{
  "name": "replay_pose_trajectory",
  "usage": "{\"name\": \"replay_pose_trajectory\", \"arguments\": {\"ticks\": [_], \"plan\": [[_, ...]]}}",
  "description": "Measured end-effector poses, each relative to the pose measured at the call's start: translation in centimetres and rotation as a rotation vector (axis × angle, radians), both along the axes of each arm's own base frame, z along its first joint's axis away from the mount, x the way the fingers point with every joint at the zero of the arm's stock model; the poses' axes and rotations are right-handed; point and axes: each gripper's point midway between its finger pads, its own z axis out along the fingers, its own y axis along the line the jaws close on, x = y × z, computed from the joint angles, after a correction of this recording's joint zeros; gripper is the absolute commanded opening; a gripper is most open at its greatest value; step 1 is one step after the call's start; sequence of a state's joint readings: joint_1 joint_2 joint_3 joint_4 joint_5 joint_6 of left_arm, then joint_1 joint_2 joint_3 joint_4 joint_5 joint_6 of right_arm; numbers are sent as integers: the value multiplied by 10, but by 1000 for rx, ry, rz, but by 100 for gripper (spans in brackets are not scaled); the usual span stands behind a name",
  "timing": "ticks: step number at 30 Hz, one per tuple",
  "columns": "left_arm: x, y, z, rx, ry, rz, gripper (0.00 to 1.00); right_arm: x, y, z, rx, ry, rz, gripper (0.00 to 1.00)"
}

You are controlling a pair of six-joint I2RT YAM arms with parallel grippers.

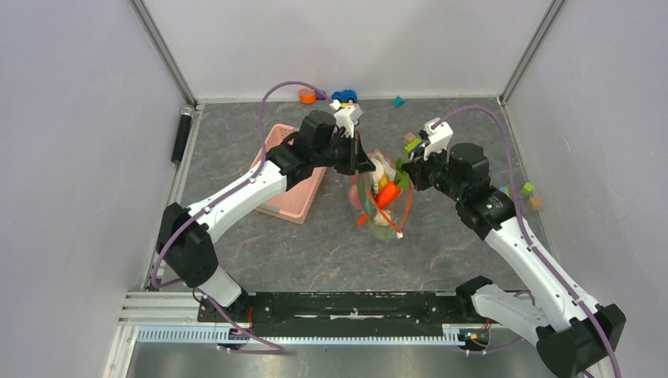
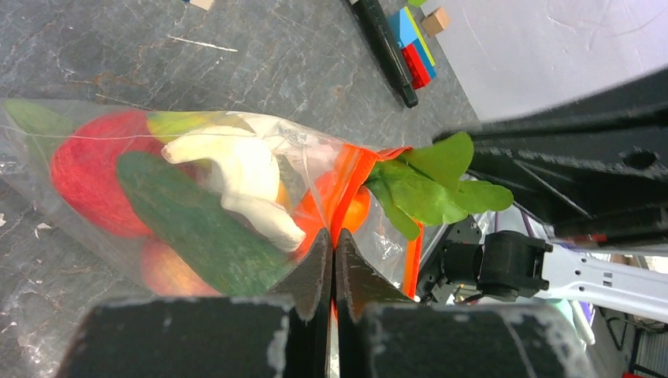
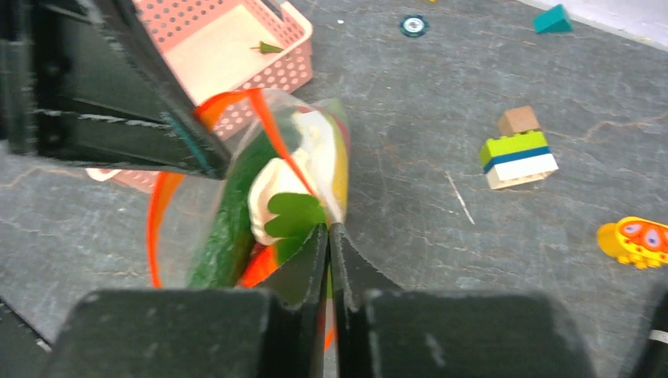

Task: Place the food in the zip-top bag and seal the zipper
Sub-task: Adjust the fake vegetable in the zipper food storage bag.

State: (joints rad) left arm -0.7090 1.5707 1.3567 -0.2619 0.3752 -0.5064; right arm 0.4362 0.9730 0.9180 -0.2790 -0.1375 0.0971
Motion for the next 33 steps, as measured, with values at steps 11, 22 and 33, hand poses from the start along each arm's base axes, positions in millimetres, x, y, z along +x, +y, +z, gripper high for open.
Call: {"name": "replay_pose_trajectory", "arguments": {"ticks": [11, 22, 33], "plan": [[10, -7, -10, 35, 33, 9, 2, -23, 25, 13, 70, -40, 187, 0], [-6, -16, -4, 19, 38, -48, 2, -5, 56, -44, -3, 35, 106, 0], [-38, -21, 22, -83, 50, -181, 2, 10, 21, -88, 45, -19, -343, 0]]}}
